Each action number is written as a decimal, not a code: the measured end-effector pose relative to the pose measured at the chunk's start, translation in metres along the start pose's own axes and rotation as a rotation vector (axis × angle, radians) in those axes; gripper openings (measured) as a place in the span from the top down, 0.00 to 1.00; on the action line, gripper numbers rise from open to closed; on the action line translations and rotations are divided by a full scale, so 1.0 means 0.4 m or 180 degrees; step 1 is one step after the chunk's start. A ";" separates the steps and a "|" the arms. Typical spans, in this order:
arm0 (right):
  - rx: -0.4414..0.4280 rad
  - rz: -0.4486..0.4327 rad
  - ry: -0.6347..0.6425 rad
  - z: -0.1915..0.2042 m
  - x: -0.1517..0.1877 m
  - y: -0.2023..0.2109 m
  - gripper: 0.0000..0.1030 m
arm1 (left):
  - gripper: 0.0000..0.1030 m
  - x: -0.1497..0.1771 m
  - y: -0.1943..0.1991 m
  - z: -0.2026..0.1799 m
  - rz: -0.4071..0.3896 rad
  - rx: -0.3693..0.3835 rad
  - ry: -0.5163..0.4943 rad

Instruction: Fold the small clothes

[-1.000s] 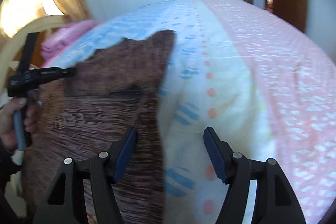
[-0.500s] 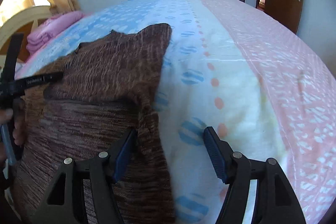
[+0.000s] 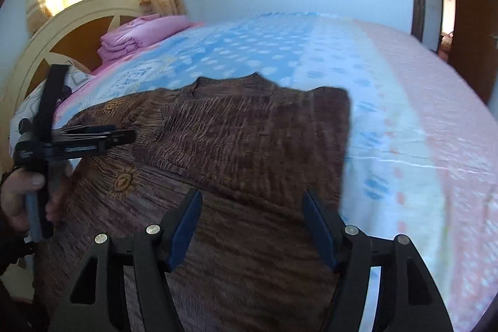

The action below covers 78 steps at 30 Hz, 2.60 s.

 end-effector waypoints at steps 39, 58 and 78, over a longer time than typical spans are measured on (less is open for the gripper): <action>0.0322 0.0050 0.0524 0.249 -0.043 -0.156 0.21 | 0.90 -0.020 0.083 0.695 -0.0332 -0.0625 0.1174; 0.0424 -0.0018 0.0523 0.248 -0.042 -0.149 0.19 | 0.91 -0.135 0.165 0.572 -0.0480 0.0172 0.1701; 0.0486 -0.0104 0.0401 0.231 -0.042 -0.134 0.19 | 0.91 -0.185 0.136 0.155 -0.0364 0.0908 0.1376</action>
Point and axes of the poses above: each gripper's, at about its wrist camera, not at the fingertips, and y roughly against the way its jaws point, z to its left, x to its underside, the point moved 2 cm from there along -y, roughly the way its jaws point, and after that the axes turned 3 degrees about -z, right-handed, at the moved point
